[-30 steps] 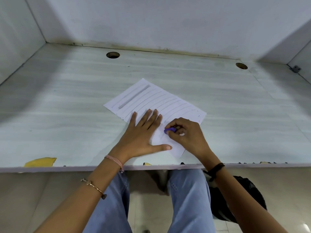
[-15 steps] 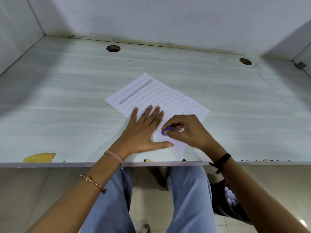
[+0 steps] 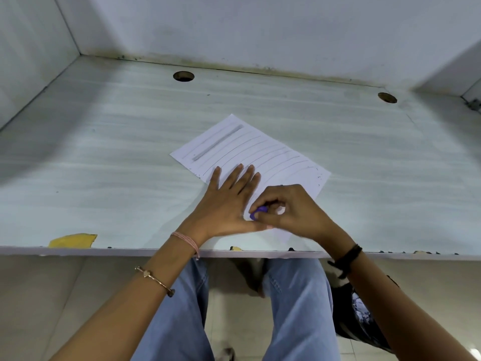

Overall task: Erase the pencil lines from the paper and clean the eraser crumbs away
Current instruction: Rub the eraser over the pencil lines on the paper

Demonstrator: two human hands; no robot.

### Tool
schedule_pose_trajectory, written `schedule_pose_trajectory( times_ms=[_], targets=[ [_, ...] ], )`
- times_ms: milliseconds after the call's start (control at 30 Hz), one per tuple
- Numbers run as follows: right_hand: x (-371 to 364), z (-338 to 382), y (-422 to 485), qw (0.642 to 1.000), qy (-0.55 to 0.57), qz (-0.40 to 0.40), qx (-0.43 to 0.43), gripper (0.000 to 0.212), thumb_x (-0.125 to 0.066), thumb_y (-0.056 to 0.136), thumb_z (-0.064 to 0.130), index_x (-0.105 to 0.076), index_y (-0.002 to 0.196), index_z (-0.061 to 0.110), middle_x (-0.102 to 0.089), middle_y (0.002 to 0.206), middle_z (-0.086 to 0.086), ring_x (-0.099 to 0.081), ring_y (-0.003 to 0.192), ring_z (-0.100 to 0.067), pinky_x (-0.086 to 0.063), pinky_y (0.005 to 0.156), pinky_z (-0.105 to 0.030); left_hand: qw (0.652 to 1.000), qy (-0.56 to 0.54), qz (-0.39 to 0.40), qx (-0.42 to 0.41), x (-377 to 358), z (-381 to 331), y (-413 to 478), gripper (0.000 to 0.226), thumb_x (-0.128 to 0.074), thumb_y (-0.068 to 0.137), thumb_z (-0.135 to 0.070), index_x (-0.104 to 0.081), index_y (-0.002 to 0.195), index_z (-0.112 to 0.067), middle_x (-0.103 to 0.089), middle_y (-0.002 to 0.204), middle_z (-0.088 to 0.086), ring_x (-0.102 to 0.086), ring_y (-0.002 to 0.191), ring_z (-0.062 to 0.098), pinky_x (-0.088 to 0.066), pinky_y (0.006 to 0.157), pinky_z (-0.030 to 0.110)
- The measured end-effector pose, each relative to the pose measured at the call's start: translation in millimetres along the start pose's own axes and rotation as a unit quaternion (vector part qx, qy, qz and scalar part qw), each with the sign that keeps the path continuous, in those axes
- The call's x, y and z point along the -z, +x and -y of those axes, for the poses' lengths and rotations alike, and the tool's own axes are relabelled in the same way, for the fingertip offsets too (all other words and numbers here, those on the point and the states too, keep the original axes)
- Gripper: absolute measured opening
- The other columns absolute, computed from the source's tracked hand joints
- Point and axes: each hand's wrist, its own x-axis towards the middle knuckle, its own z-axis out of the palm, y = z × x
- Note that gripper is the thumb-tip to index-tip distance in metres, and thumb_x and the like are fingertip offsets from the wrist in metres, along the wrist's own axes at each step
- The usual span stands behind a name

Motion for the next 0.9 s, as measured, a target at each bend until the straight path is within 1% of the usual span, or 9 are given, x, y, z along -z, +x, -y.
schedule_pose_trajectory(
  times_ms=[33, 167, 333, 467, 500, 633, 733, 800, 900],
  targets=[
    [2, -1, 0, 1.0, 0.007, 0.002, -0.004, 0.011, -0.076, 0.075, 0.007, -0.076, 0.084, 0.013, -0.072, 0.082, 0.002, -0.065, 0.076, -0.008, -0.046, 0.07, -0.012, 1.0, 0.001, 0.0, 0.0, 0, 0, 0, 0.117, -0.009, 0.066, -0.094, 0.012, 0.156, -0.022, 0.022, 0.162, -0.004, 0.026, 0.146, 0.013, 0.01, 0.117, 0.055],
    [18, -22, 11, 0.988, 0.024, -0.13, -0.078, 0.013, -0.074, 0.075, 0.005, -0.077, 0.082, 0.015, -0.072, 0.083, -0.001, -0.062, 0.074, -0.009, -0.044, 0.069, -0.019, 1.0, -0.008, -0.002, 0.003, -1, 2, -1, 0.113, -0.013, 0.07, -0.093, 0.014, 0.155, -0.024, 0.024, 0.161, -0.006, 0.028, 0.146, 0.012, 0.013, 0.117, 0.054],
    [3, -8, 1, 0.998, 0.029, -0.035, -0.048, 0.012, -0.074, 0.076, 0.005, -0.077, 0.085, 0.013, -0.072, 0.084, 0.002, -0.065, 0.077, -0.009, -0.049, 0.071, -0.015, 1.0, -0.01, -0.005, 0.002, -1, 1, -1, 0.114, -0.014, 0.07, -0.094, 0.014, 0.155, -0.024, 0.023, 0.161, -0.006, 0.027, 0.146, 0.012, 0.012, 0.118, 0.054],
    [18, -27, 12, 0.983, 0.032, -0.159, -0.089, 0.012, -0.074, 0.075, 0.005, -0.076, 0.08, 0.015, -0.071, 0.079, 0.002, -0.06, 0.068, -0.003, -0.042, 0.066, -0.011, 1.0, -0.014, 0.0, 0.006, -1, 1, -1, 0.112, -0.014, 0.07, -0.093, 0.014, 0.155, -0.026, 0.024, 0.161, -0.007, 0.028, 0.145, 0.011, 0.013, 0.117, 0.054],
    [15, -23, 11, 0.983, 0.024, -0.16, -0.086, 0.012, -0.074, 0.074, 0.004, -0.076, 0.08, 0.015, -0.069, 0.077, 0.004, -0.059, 0.066, 0.0, -0.041, 0.065, -0.008, 1.0, -0.016, -0.001, 0.006, 0, 1, -1, 0.112, -0.013, 0.069, -0.094, 0.014, 0.155, -0.026, 0.024, 0.161, -0.007, 0.028, 0.145, 0.011, 0.013, 0.117, 0.054],
    [-3, -5, -1, 0.996, 0.033, -0.06, -0.056, 0.01, -0.074, 0.076, 0.006, -0.076, 0.084, 0.012, -0.069, 0.082, 0.003, -0.061, 0.072, -0.004, -0.043, 0.067, -0.01, 1.0, -0.017, -0.003, -0.002, 0, 1, -1, 0.108, -0.014, 0.069, -0.093, 0.015, 0.154, -0.033, 0.024, 0.161, -0.006, 0.027, 0.146, 0.013, 0.013, 0.117, 0.054],
    [15, -24, 11, 0.985, 0.024, -0.151, -0.086, 0.011, -0.074, 0.075, 0.005, -0.076, 0.081, 0.013, -0.069, 0.077, 0.003, -0.058, 0.065, 0.001, -0.04, 0.064, -0.008, 1.0, -0.014, -0.002, -0.005, 0, 2, -2, 0.102, -0.019, 0.073, -0.09, 0.018, 0.152, -0.037, 0.026, 0.16, -0.006, 0.029, 0.145, 0.013, 0.015, 0.117, 0.054],
    [16, -24, 13, 0.98, 0.015, -0.172, -0.096, 0.012, -0.074, 0.075, 0.004, -0.075, 0.08, 0.014, -0.068, 0.075, 0.005, -0.057, 0.063, 0.003, -0.039, 0.064, -0.009, 1.0, -0.013, -0.003, -0.002, -1, 1, -2, 0.102, -0.02, 0.074, -0.09, 0.018, 0.152, -0.037, 0.026, 0.16, -0.006, 0.028, 0.146, 0.014, 0.015, 0.117, 0.054],
    [0, -6, 2, 0.995, 0.026, -0.067, -0.062, 0.011, -0.075, 0.075, 0.005, -0.075, 0.081, 0.014, -0.07, 0.08, 0.003, -0.061, 0.069, -0.002, -0.044, 0.067, -0.011, 1.0, -0.01, -0.002, 0.0, -1, 0, -1, 0.105, -0.017, 0.071, -0.092, 0.016, 0.153, -0.035, 0.025, 0.161, -0.005, 0.027, 0.146, 0.014, 0.014, 0.117, 0.055]
  ],
)
